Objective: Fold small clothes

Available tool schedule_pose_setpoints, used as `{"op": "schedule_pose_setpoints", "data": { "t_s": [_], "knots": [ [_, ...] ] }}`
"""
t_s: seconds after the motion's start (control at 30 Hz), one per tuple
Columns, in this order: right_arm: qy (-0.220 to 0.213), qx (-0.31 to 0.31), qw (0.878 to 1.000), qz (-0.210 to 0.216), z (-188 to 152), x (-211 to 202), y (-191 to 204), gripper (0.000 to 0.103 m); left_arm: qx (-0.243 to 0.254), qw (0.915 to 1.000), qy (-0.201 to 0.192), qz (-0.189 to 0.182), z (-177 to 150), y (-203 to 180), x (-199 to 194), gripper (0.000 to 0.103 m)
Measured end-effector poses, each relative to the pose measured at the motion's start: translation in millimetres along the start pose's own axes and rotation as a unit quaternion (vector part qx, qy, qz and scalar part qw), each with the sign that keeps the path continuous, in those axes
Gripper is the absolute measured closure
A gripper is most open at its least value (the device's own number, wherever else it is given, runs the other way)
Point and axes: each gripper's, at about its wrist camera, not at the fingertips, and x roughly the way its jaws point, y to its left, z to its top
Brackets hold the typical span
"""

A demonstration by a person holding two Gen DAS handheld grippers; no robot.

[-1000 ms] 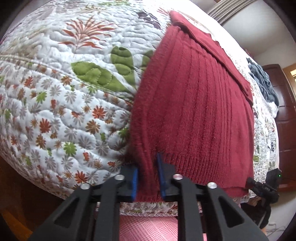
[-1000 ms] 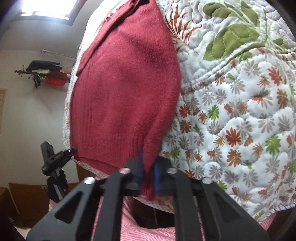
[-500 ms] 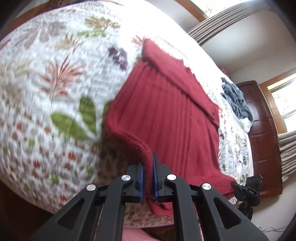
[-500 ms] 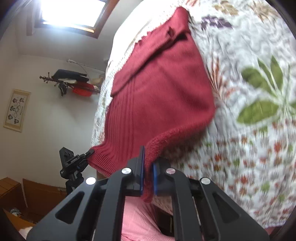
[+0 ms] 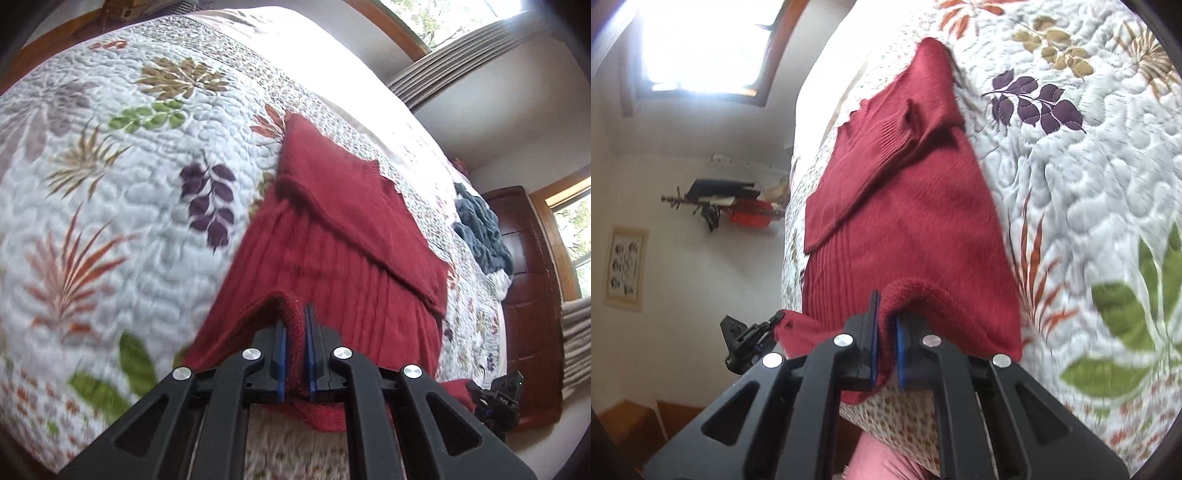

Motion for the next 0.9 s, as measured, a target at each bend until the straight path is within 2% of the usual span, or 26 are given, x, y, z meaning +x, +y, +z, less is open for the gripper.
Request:
{"op": "schedule_pose_setpoints", "data": {
  "t_s": [0.2, 0.3, 0.47, 0.6, 0.67, 0.7, 0.77, 0.9],
  "knots": [
    [0.012, 0.041, 0.999, -0.014, 33.2, 23.3, -15.0, 0.097, -0.006, 0.9994, 0.021, 0.028, 27.4, 3.5, 35.6, 0.095],
    [0.020, 0.053, 0.998, -0.024, 45.4, 31.1, -19.6, 0.094, -0.012, 0.9988, 0.036, 0.031, 35.1, 7.9, 47.8, 0.094],
    [0.033, 0.062, 0.997, -0.039, 53.1, 35.2, -22.3, 0.091, -0.042, 0.9978, 0.052, 0.007, 45.9, 15.7, 51.3, 0.090],
    [0.036, 0.077, 0.996, -0.036, 57.5, 35.1, -25.6, 0.087, -0.068, 0.9964, 0.047, -0.020, 52.0, 21.5, 43.2, 0.076],
    [0.036, 0.092, 0.995, -0.033, 57.7, 31.8, -29.6, 0.075, -0.077, 0.9961, 0.033, -0.027, 55.2, 24.7, 34.7, 0.069],
    [0.029, 0.094, 0.995, -0.031, 57.6, 25.4, -32.6, 0.071, -0.081, 0.9959, 0.027, -0.029, 56.7, 27.2, 29.5, 0.069],
    [0.006, 0.083, 0.995, -0.049, 58.8, 10.1, -32.9, 0.055, -0.081, 0.9961, 0.018, -0.030, 59.0, 30.5, 18.8, 0.069],
    [-0.016, 0.066, 0.996, -0.053, 60.2, -12.9, -28.8, 0.053, -0.040, 0.9990, 0.013, -0.011, 60.7, 20.6, 9.8, 0.068]
  ]
}}
